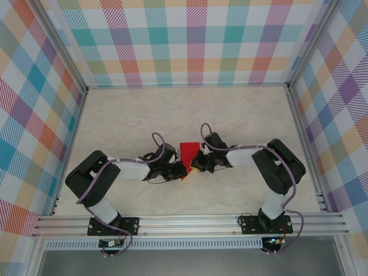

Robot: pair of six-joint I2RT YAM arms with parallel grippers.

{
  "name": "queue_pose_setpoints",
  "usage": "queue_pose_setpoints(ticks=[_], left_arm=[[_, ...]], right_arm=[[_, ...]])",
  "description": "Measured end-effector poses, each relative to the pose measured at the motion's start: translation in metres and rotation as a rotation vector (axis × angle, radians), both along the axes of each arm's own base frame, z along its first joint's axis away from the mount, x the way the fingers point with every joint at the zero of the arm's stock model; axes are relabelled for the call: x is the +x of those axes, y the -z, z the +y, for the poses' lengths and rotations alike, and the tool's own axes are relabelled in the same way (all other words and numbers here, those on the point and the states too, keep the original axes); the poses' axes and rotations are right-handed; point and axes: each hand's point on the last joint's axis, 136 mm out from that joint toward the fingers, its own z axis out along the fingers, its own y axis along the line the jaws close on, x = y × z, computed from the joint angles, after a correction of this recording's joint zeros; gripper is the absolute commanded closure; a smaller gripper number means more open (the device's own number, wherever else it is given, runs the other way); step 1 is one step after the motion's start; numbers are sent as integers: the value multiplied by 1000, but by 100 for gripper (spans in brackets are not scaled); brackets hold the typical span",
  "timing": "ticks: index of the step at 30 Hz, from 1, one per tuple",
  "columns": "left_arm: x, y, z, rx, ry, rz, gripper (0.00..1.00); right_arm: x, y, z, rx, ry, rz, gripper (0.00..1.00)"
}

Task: Fold a paper plane with a square sheet of paper (pick it up from the middle)
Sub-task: Third fold the triangle at the center of the table.

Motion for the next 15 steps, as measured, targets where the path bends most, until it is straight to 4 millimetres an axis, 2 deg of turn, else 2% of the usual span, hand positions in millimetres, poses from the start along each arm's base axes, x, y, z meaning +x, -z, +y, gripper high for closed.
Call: queue_pose_setpoints(ticks=[15], left_arm=[[-13, -1, 7, 9, 59, -16, 93]], right_arm=[[1, 0, 3, -9, -4, 23, 97]])
